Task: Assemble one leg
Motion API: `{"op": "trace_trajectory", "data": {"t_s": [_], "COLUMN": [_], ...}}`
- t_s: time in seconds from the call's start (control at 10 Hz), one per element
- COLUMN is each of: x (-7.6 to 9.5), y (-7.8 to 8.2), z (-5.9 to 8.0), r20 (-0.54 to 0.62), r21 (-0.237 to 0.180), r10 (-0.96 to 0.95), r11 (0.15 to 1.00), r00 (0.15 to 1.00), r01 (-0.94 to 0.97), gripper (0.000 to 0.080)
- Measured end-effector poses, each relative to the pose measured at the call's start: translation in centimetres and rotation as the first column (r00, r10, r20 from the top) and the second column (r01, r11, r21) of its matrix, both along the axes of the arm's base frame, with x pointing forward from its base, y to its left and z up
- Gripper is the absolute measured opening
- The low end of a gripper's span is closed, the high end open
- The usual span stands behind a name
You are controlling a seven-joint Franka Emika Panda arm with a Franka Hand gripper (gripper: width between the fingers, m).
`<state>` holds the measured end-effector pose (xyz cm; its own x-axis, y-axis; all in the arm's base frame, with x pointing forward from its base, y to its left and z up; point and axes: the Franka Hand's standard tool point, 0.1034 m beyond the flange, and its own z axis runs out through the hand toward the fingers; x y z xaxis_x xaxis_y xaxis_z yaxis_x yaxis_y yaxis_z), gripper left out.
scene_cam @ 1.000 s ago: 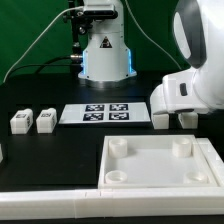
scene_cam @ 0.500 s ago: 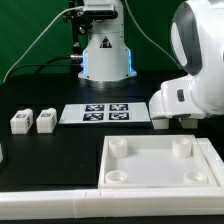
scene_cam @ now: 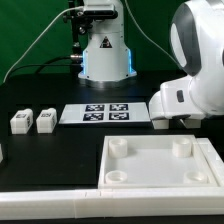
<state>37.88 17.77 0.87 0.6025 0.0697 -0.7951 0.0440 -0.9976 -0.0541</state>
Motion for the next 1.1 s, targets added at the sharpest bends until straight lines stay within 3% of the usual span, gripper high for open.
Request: {"op": "trace_trajectory", "data": {"t_s": [0.1,0.8,0.9,1.0,1.1], "x": [0.0,0.2,1.1,3.1,3.9], "y": [0.0,0.0,-0.4,-0.9,-1.3], "z": [0.0,0.1,1.1,2.8,4.6], "r20": [0.0,0.002,0.009,0.056,0.041], "r21": [0.0,0.0,0.013,0.022,0.039], "r10": [0.0,-0.002,0.004,-0.003,0.014], "r11": [1.0,1.0,1.0,1.0,0.999], "r00": [1.0,1.0,1.0,0.998,0.999], "r01": [0.0,0.002,-0.004,0.001,-0.016], "gripper": [0.0289,0.0291,0.0291,0.0291,0.0291]}}
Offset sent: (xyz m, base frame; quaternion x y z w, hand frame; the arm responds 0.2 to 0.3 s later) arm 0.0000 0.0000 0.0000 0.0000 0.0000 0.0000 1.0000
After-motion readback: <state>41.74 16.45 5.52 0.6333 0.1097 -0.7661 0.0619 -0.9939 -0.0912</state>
